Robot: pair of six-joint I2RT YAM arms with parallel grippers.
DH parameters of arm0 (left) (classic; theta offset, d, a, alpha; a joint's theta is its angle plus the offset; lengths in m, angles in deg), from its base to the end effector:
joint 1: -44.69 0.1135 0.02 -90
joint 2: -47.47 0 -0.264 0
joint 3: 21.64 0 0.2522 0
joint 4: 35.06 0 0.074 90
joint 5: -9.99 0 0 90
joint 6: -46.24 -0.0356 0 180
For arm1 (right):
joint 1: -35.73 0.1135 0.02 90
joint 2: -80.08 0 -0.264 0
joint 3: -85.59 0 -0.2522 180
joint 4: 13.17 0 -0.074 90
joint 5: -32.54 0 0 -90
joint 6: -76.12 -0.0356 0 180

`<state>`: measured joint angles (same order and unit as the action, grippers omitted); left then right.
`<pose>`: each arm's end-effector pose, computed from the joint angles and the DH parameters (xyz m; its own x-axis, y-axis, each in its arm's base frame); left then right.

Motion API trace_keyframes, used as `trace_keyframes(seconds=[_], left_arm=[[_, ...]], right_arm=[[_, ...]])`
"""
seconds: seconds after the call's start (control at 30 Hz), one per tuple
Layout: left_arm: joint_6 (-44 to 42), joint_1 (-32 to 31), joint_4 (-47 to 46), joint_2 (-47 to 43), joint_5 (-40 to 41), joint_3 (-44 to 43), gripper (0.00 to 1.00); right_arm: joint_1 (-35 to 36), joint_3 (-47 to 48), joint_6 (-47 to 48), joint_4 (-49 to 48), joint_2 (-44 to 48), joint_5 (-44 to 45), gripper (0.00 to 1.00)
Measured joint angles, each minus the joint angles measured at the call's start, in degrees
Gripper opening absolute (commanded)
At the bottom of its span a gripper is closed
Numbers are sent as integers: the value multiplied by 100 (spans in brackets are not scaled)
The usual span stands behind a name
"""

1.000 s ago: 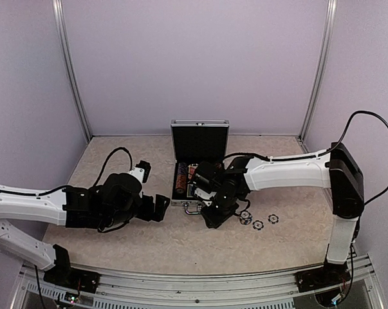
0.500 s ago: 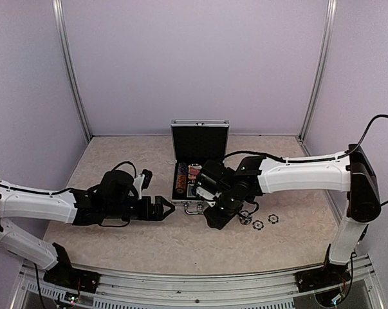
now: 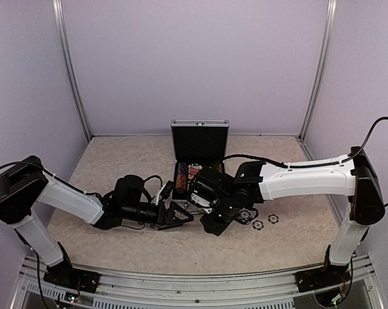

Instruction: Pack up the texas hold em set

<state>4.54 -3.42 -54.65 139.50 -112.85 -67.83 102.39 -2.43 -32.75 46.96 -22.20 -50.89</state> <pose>0.1848 -0.2349 0.1504 -0.9059 0.0705 -0.4175 0.4116 0.3782 -0.8292 0.1467 0.3298 0.2233 -0.6433 -0.6800 -0.3518 -0.7280 0.6855 0.0063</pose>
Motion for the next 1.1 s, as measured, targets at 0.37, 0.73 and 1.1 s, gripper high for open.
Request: trace_keyframes(seconds=[0.37, 0.73, 1.1], left_arm=[[699, -9, -1567, 1021, -811, -184, 88], [1054, -149, -2284, 1659, -1001, -459, 83], [1220, -214, -2638, 1906, -1069, -535, 75]], right_arm=[[85, 0, 4, -42, 0, 13, 12], [122, -2, 22, -105, 0, 9, 12], [129, -31, -2, -33, 0, 20, 12]])
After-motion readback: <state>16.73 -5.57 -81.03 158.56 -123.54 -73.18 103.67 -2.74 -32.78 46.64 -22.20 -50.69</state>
